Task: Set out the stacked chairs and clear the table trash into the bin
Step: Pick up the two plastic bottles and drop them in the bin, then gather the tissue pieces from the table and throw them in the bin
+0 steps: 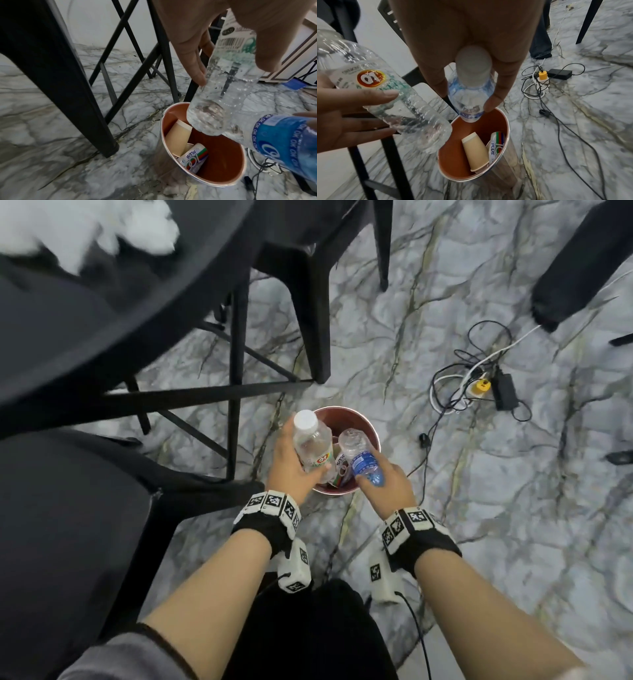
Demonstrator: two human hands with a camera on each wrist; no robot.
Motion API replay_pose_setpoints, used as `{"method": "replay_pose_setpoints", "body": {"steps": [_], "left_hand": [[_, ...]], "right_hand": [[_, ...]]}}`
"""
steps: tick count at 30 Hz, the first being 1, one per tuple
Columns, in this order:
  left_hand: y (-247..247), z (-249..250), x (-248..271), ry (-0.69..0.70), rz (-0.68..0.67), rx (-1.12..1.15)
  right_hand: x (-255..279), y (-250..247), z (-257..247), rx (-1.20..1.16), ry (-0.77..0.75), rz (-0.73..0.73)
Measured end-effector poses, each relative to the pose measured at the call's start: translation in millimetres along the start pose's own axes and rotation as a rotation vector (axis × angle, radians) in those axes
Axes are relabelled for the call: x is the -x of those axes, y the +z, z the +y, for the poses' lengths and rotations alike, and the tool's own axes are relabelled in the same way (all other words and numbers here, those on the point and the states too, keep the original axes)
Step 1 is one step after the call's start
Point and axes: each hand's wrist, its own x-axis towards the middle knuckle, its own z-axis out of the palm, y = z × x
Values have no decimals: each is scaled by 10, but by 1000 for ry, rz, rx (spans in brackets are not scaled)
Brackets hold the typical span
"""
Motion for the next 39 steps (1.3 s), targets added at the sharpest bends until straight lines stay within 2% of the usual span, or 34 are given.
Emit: {"method": "replay_pose_setpoints", "body": {"steps": [5, 9, 14, 21, 27, 31, 36, 39], "left_hand": [[345, -531, -292, -1, -57, -53], [293, -635, -214, -20, -87, -40], [-70, -108, 132, 12, -69, 39], [-743, 1048, 742, 118, -127, 26], [-1458, 1845, 1225, 236, 1, -24], [-1934, 2136, 1434, 262, 139, -33], [-2447, 2244, 1507, 222, 310, -51], [-2740, 2187, 1413, 123, 390, -127]], "right_hand": [[-520, 426, 276, -64, -77, 82], [-378, 538, 210, -190, -95, 139], [233, 254, -95, -222, -136, 137], [1152, -585, -890, -266, -224, 170], [1776, -1212, -1568, -249, -358, 152], [2019, -1519, -2029, -237, -487, 124], [2095, -1662, -2608, -179, -616, 57], [2044, -1615, -2940, -94, -696, 20]]}}
